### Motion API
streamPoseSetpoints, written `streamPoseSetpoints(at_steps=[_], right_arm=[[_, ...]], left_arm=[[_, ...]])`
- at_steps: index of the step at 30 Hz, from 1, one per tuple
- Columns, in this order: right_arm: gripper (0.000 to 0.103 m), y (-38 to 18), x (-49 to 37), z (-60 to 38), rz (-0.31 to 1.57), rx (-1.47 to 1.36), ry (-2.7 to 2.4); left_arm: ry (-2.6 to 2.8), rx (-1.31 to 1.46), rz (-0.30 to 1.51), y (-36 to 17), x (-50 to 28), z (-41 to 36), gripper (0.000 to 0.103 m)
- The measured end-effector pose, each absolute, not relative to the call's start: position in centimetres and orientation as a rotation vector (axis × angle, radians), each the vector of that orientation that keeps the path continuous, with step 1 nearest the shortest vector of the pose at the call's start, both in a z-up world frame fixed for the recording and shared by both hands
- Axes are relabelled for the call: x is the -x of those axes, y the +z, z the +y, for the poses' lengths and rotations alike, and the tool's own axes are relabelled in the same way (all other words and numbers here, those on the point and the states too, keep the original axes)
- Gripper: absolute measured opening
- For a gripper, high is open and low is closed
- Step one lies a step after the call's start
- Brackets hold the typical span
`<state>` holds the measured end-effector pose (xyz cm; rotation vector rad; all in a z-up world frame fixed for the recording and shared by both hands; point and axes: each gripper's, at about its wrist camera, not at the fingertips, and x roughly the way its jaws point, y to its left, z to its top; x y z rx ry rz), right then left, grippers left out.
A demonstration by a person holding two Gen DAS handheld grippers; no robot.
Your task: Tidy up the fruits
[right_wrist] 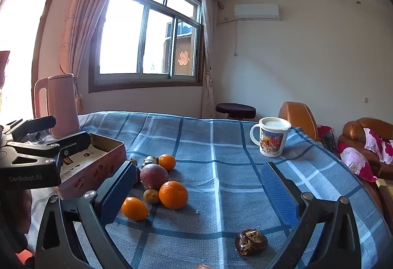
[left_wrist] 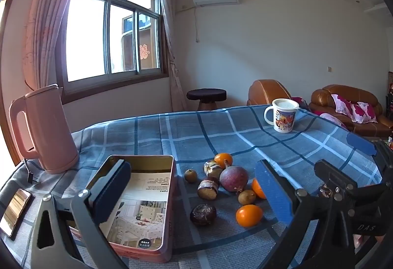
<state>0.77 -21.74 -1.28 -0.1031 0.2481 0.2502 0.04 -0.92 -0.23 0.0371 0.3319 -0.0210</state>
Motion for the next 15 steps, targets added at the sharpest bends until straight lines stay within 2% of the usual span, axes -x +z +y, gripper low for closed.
streamPoseSetpoints(at_steps=[15], right_arm=[[0.102, -1.42, -0.61, -22.44, 0.244, 0.090, 0.218]], left_arm=[[-0.022, -0.035, 0.330, -0.35, -0.03, -0.80, 0.103]])
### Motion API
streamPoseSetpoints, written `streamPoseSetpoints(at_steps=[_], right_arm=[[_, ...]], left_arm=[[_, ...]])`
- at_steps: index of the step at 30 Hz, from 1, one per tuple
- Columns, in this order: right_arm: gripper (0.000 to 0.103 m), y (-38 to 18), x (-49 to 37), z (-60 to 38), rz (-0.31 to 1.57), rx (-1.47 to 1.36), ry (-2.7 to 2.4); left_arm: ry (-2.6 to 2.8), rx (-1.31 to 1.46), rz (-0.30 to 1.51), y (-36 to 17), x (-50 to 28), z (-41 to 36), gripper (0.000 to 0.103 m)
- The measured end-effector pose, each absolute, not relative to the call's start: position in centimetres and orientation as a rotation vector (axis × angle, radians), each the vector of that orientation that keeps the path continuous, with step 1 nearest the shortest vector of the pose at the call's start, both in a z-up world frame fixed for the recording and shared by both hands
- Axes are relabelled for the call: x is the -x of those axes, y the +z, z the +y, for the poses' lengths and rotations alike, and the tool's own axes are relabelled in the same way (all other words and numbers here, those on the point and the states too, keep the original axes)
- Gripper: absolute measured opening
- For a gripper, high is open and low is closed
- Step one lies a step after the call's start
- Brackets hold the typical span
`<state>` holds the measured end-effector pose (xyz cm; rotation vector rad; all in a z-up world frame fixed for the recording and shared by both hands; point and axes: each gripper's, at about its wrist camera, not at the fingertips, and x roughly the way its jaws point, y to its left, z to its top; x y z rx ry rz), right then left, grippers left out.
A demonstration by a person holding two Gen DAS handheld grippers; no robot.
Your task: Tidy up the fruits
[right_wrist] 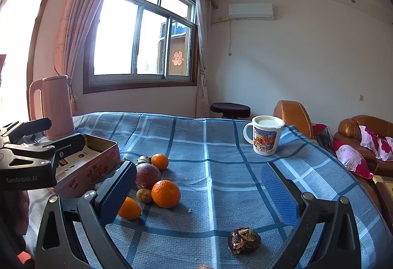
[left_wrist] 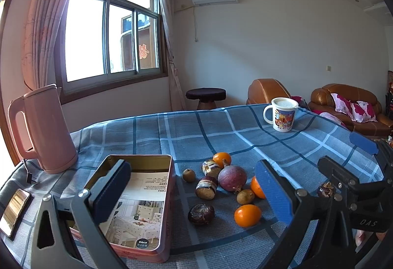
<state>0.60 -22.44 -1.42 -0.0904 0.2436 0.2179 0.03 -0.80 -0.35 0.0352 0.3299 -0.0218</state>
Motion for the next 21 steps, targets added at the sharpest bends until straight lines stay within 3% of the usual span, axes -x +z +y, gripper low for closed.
streamPoseSetpoints(at_steps=[21], right_arm=[[0.102, -1.64, -0.65, -22.89, 0.244, 0.073, 0.212]], left_arm=[[-0.020, -0.038, 0.334, -0.75, -0.10, -1.04, 0.103]])
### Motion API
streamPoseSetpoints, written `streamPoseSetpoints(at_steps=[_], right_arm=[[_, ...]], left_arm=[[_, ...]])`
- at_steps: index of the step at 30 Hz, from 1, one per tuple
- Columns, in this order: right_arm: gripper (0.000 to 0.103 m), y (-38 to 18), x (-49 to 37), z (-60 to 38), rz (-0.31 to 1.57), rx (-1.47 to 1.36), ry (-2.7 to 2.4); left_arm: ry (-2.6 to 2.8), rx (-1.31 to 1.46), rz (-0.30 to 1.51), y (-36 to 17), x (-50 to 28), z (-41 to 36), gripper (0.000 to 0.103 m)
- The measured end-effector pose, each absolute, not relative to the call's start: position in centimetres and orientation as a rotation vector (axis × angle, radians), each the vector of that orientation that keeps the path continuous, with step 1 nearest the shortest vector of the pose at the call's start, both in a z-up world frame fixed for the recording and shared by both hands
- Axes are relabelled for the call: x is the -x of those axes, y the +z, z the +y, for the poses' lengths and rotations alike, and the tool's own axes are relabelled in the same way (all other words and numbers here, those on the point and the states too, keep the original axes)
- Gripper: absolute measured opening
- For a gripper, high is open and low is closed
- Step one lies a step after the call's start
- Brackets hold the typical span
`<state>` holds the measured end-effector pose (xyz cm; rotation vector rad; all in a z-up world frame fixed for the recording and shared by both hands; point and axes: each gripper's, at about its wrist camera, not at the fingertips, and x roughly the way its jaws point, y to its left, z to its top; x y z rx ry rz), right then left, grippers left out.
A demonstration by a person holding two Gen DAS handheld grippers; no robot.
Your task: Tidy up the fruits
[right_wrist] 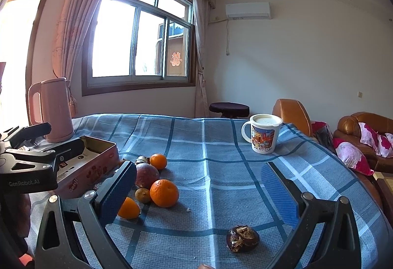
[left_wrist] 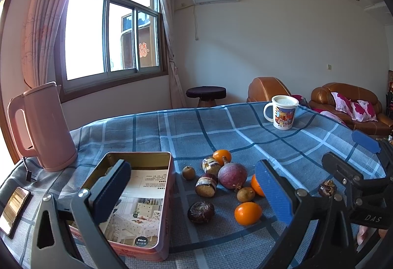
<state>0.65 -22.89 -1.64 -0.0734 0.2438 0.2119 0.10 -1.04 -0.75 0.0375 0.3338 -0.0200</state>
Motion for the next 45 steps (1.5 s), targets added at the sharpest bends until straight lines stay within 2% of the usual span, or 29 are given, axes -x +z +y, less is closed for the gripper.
streamPoseSetpoints(at_steps=[17, 29, 32, 34, 39, 42, 43, 45], right_arm=[[0.102, -1.8, -0.5, -23.1, 0.250, 0.080, 0.210], [0.102, -5.6, -2.3, -26.7, 0.409, 0.126, 0.123], [0.102, -6.6, -2.6, -27.8, 0.451, 0.128, 0.103], [0.102, -7.2, -2.8, -28.1, 0.470, 0.135, 0.098], [0.102, -7.5, -3.3, -28.3, 0.493, 0.132, 0.097], [0.101, -7.8, -4.0, -28.1, 0.540, 0.134, 0.105], [0.098, -7.9, -4.2, -28.2, 0.548, 0.133, 0.105], [0.086, -8.1, -4.6, -28.1, 0.573, 0.136, 0.112]], left_arm=[[-0.026, -0.034, 0.353, -2.0, -0.2, -1.0, 0.103], [-0.142, -0.035, 0.505, -4.4, -2.3, -2.9, 0.102], [-0.180, -0.064, 0.549, -5.3, -2.7, -4.3, 0.096], [-0.206, -0.077, 0.589, -6.0, -3.1, -5.1, 0.086], [-0.254, -0.083, 0.684, -7.3, -4.1, -6.1, 0.079], [-0.272, -0.086, 0.724, -7.7, -4.5, -6.3, 0.066], [-0.276, -0.089, 0.737, -7.8, -4.7, -6.4, 0.061], [-0.292, -0.087, 0.763, -8.1, -5.0, -6.5, 0.058]])
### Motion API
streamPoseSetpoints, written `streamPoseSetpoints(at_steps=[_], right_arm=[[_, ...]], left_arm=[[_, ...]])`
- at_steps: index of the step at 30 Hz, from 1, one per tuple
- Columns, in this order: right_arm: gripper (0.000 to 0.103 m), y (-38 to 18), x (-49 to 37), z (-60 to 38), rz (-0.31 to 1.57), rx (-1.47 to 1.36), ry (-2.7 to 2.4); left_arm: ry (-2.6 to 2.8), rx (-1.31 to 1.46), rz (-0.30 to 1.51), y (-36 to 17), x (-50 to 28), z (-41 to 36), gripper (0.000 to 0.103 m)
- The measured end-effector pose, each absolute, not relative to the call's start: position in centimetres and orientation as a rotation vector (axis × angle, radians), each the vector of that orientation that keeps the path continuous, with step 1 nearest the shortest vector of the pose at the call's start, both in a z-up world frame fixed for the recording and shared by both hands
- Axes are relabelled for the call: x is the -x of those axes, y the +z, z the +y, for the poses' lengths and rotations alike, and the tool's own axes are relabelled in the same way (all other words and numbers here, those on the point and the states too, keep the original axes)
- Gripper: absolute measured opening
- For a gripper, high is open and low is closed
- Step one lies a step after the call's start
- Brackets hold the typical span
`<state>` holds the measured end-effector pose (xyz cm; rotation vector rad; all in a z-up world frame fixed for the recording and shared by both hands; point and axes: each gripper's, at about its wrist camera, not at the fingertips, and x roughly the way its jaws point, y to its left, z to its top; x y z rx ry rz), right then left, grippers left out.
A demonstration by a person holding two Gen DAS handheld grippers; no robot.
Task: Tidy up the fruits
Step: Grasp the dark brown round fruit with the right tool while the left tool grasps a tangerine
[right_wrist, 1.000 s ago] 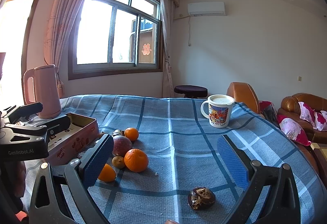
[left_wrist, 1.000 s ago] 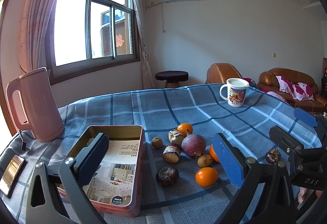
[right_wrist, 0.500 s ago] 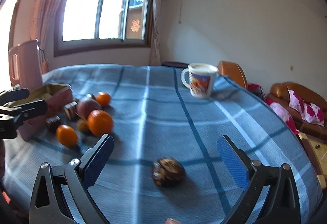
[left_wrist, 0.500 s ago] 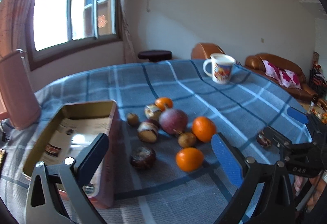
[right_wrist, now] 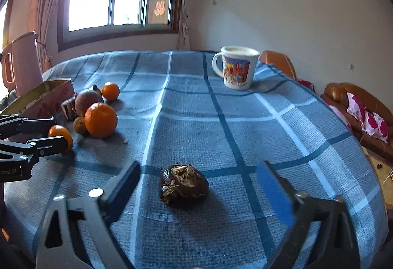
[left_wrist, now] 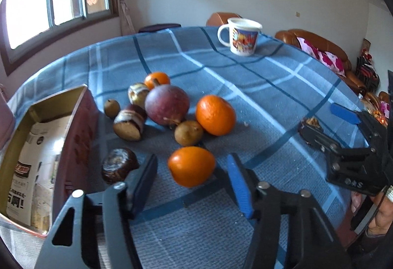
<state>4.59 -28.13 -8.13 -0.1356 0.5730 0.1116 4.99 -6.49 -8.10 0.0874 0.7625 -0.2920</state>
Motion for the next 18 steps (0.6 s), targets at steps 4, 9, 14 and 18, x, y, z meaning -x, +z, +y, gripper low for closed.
streamPoseSetpoints(at_steps=[4, 9, 14, 18], right_arm=[[0.077, -8.6, -5.2, -28.0, 0.624, 0.147, 0.135], [0.061, -9.0, -5.6, -27.6, 0.664, 0.176, 0.157], [0.045, -9.3, -5.6, -27.3, 0.666, 0.203, 0.174], [0.045, -9.1, -5.3, -27.3, 0.643, 0.205, 0.178]], left_arm=[[-0.309, -0.075, 0.813, -8.6, -5.7, -6.5, 0.056], [-0.323, -0.073, 0.856, -9.2, -6.6, -6.8, 0.050], [-0.323, -0.083, 0.853, -9.2, -6.5, -6.9, 0.042], [-0.330, -0.078, 0.838, -9.0, -6.4, -6.7, 0.042]])
